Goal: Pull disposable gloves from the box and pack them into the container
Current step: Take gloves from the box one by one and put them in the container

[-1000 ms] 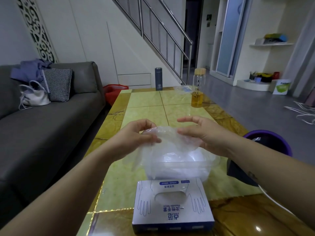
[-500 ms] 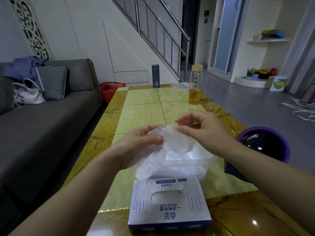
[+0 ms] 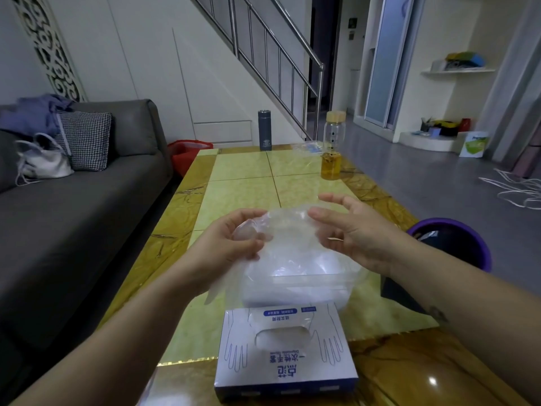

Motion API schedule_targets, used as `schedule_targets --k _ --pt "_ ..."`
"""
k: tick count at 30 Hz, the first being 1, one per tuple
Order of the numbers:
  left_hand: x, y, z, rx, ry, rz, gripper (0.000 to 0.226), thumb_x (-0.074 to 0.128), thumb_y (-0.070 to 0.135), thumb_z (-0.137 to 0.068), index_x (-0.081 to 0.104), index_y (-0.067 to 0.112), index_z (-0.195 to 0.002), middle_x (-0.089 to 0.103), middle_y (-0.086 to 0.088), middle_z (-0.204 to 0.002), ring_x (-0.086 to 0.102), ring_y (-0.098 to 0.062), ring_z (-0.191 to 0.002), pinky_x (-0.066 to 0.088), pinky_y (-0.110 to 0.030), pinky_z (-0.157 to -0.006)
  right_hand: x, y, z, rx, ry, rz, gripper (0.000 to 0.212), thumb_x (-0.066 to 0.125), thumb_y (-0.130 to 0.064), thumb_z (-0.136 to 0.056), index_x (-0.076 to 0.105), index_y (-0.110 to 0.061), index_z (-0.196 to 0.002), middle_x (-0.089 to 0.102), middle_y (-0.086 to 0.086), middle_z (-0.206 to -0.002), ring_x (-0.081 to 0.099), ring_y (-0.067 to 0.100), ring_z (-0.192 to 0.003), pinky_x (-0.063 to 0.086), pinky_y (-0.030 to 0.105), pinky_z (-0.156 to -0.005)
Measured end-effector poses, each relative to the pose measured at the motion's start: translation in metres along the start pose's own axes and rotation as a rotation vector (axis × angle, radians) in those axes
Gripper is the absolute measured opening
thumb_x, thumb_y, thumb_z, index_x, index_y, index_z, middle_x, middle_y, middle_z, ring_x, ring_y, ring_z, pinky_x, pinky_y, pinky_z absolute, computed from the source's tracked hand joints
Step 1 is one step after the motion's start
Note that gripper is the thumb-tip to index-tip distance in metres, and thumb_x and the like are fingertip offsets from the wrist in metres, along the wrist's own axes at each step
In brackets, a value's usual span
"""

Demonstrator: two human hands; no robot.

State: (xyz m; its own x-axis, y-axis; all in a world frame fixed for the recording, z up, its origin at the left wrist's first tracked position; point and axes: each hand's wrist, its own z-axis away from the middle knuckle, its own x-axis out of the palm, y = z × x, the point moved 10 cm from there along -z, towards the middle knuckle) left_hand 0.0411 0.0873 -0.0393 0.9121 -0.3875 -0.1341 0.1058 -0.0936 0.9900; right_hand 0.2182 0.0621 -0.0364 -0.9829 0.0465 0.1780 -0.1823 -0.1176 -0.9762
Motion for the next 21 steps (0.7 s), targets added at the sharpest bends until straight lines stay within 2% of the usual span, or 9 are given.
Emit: schedule_targets --k 2,5,8,10,12,14,16,18,21 --pt "-0.001 0.003 0.003 0.028 -0.002 -0.04 0.046 0.058 -0.011 -0.084 0.064 0.023 -0.114 0.07 -0.005 -0.091 0.062 -0.014 -0.064 0.053 -0.022 -0.062 -0.003 0.005 0.002 0.05 0.013 -0.017 0.071 0.076 -0.022 -0.06 0.05 -0.019 -0.125 0.068 0.006 -0.097 0.059 0.013 -0.067 0.053 0.021 -0.056" --pt "0.002 0.006 0.007 0.046 -0.03 -0.053 0.053 0.058 -0.012 -0.083 0.065 0.029 -0.116 0.07 -0.003 -0.104 0.069 -0.023 -0.081 0.056 -0.026 -0.067 0.001 0.025 0.008 0.165 -0.007 -0.089 0.072 0.076 -0.022 -0.057 0.05 -0.014 -0.124 0.059 0.01 -0.112 0.064 0.017 -0.068 0.056 0.023 -0.054" --pt "0.007 0.01 0.011 0.056 -0.058 -0.077 0.054 0.065 -0.007 -0.08 0.064 0.031 -0.119 0.068 0.007 -0.111 0.068 -0.015 -0.095 0.056 -0.024 -0.075 0.002 0.044 0.014 0.247 -0.021 -0.125 0.081 0.08 -0.022 -0.054 0.049 -0.013 -0.128 0.051 0.016 -0.129 0.066 0.019 -0.07 0.056 0.026 -0.054" --pt "0.01 0.011 0.014 0.05 -0.097 -0.06 0.053 0.065 -0.005 -0.082 0.061 0.029 -0.123 0.065 0.011 -0.117 0.066 -0.011 -0.101 0.055 -0.026 -0.083 0.0 0.051 0.018 0.279 -0.032 -0.12 0.086 0.082 -0.024 -0.051 0.049 -0.014 -0.13 0.05 0.018 -0.132 0.066 0.022 -0.079 0.057 0.028 -0.058" --pt "0.012 0.011 0.015 0.031 -0.132 -0.026 0.05 0.062 -0.002 -0.086 0.059 0.027 -0.126 0.063 0.011 -0.122 0.066 -0.013 -0.105 0.054 -0.032 -0.088 0.003 0.053 0.021 0.297 -0.067 -0.124 0.08 0.081 -0.026 -0.054 0.053 -0.014 -0.127 0.056 0.018 -0.128 0.064 0.022 -0.086 0.058 0.029 -0.063" --pt "0.013 0.015 0.015 0.045 -0.14 -0.02 0.044 0.063 0.007 -0.086 0.06 0.027 -0.125 0.064 0.013 -0.122 0.065 -0.01 -0.106 0.054 -0.029 -0.087 0.003 0.045 0.021 0.255 -0.072 -0.11 0.069 0.076 -0.023 -0.061 0.053 -0.014 -0.125 0.067 0.01 -0.102 0.063 0.017 -0.075 0.058 0.027 -0.063" --pt "0.013 0.021 0.014 0.089 -0.125 -0.044 0.035 0.062 0.017 -0.087 0.063 0.026 -0.12 0.067 0.015 -0.116 0.064 -0.006 -0.106 0.053 -0.023 -0.085 0.002 0.025 0.017 0.131 -0.067 -0.022 0.061 0.074 -0.02 -0.064 0.053 -0.019 -0.121 0.068 0.002 -0.08 0.063 0.013 -0.069 0.056 0.027 -0.069" --pt "0.013 0.025 0.012 0.12 -0.085 -0.098 0.028 0.051 0.019 -0.094 0.067 0.026 -0.116 0.069 0.014 -0.113 0.064 -0.005 -0.105 0.052 -0.027 -0.089 0.004 0.0 0.016 -0.018 -0.085 0.14 0.055 0.074 -0.015 -0.066 0.058 -0.026 -0.118 0.068 0.002 -0.085 0.065 0.013 -0.078 0.055 0.026 -0.076" --pt "0.006 0.035 0.008 0.215 0.027 -0.241 0.027 0.046 0.025 -0.098 0.068 0.032 -0.112 0.066 0.024 -0.11 0.058 0.007 -0.106 0.048 -0.028 -0.097 0.017 -0.027 0.019 -0.164 -0.175 0.383 0.039 0.069 -0.003 -0.079 0.065 -0.027 -0.108 0.073 -0.006 -0.092 0.063 0.007 -0.077 0.052 0.016 -0.066"
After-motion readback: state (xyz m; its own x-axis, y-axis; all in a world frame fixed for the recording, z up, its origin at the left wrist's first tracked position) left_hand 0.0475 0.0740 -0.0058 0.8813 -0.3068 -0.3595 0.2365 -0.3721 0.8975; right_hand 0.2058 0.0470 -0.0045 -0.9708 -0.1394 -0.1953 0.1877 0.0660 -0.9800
